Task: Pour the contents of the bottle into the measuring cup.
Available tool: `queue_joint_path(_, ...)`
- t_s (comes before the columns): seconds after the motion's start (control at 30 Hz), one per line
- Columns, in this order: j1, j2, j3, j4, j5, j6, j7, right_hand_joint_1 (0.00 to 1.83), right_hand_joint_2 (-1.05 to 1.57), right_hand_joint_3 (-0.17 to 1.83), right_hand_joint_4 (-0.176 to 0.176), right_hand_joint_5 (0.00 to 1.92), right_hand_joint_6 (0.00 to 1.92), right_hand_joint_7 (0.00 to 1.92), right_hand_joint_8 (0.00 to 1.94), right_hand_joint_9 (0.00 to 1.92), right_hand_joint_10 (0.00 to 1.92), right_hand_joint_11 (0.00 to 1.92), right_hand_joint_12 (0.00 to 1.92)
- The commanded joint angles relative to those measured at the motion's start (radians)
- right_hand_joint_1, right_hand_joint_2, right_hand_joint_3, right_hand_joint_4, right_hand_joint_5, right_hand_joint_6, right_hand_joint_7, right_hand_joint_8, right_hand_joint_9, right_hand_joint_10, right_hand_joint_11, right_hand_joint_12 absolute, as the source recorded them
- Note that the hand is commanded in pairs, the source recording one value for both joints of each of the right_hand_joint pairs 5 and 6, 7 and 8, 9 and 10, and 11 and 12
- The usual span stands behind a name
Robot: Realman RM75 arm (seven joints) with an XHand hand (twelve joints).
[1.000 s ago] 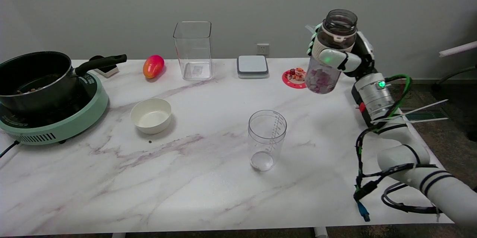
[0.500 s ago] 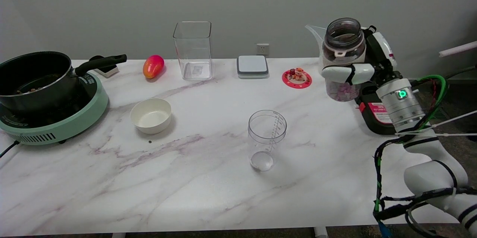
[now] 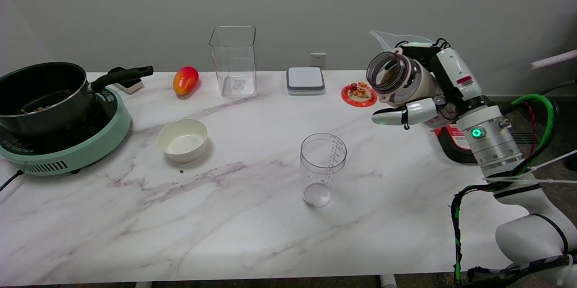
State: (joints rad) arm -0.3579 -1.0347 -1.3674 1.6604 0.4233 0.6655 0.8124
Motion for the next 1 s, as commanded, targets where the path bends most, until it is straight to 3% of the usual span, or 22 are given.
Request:
queue_joint_path(0.03, -0.062, 0.041, 0.004, 0.066, -0.084, 0.111, -0.465, 1.24, 1.52, 0.24, 0.0, 1.81, 1.81, 1.82, 1.82, 1.57, 1.57, 1.38, 1.38)
queue_joint_path(0.4, -0.009, 0.072, -0.127, -0.057, -0.128, 0.408, -0.463, 1.21, 1.56, 0.24, 0.0, 1.86, 1.86, 1.83, 1.83, 1.58, 1.58, 1.38, 1.38)
queue_joint_path(1.0, -0.019, 0.067, -0.181, -0.104, -0.245, 0.475, -0.462, 1.21, 1.57, 0.23, 0.0, 1.86, 1.86, 1.84, 1.84, 1.59, 1.59, 1.39, 1.39)
